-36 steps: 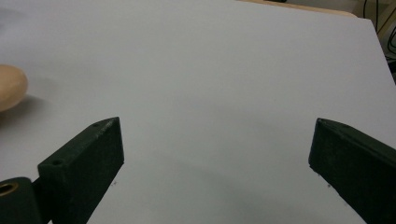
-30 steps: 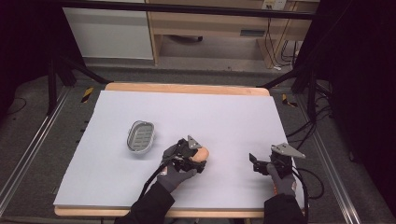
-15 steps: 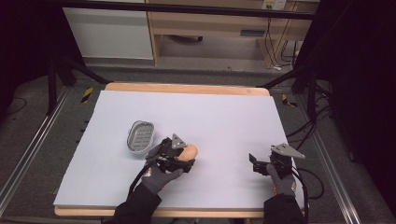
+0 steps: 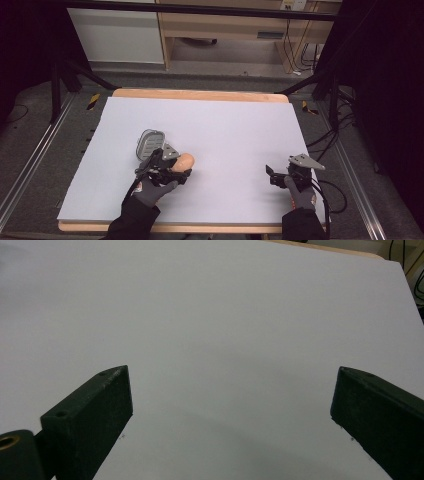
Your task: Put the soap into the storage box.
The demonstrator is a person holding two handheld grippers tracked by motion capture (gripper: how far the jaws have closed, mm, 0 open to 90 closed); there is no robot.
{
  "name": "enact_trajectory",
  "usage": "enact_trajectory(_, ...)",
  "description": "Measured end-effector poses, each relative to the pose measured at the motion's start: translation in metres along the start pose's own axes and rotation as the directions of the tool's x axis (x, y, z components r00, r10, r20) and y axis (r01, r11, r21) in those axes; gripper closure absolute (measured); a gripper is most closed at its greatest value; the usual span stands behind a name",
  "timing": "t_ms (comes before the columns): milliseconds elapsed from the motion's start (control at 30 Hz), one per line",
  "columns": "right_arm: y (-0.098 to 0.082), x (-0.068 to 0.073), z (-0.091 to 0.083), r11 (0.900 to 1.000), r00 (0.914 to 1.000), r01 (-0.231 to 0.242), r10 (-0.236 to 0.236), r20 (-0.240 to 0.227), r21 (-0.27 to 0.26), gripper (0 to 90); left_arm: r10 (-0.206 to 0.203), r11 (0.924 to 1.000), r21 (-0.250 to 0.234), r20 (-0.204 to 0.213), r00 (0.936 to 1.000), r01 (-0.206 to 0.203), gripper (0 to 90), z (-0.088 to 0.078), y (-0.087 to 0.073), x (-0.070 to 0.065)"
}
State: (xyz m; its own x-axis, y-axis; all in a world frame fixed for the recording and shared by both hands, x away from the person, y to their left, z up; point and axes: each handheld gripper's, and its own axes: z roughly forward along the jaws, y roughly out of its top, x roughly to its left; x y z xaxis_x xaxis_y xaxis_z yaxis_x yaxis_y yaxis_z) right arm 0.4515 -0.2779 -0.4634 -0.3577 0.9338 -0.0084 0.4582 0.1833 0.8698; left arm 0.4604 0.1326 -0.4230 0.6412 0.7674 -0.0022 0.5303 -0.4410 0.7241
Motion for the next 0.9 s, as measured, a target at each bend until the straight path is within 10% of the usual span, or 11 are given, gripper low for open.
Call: enact_trajectory(900,0.002,0.003,0.002,1.000,1.0000,0.001,-0.001,-0.006,0.002,3.5,-0.104,0.9923,-0.075,-0.067,0.9923,0.099,32.0,-0.019,0.005,0.047)
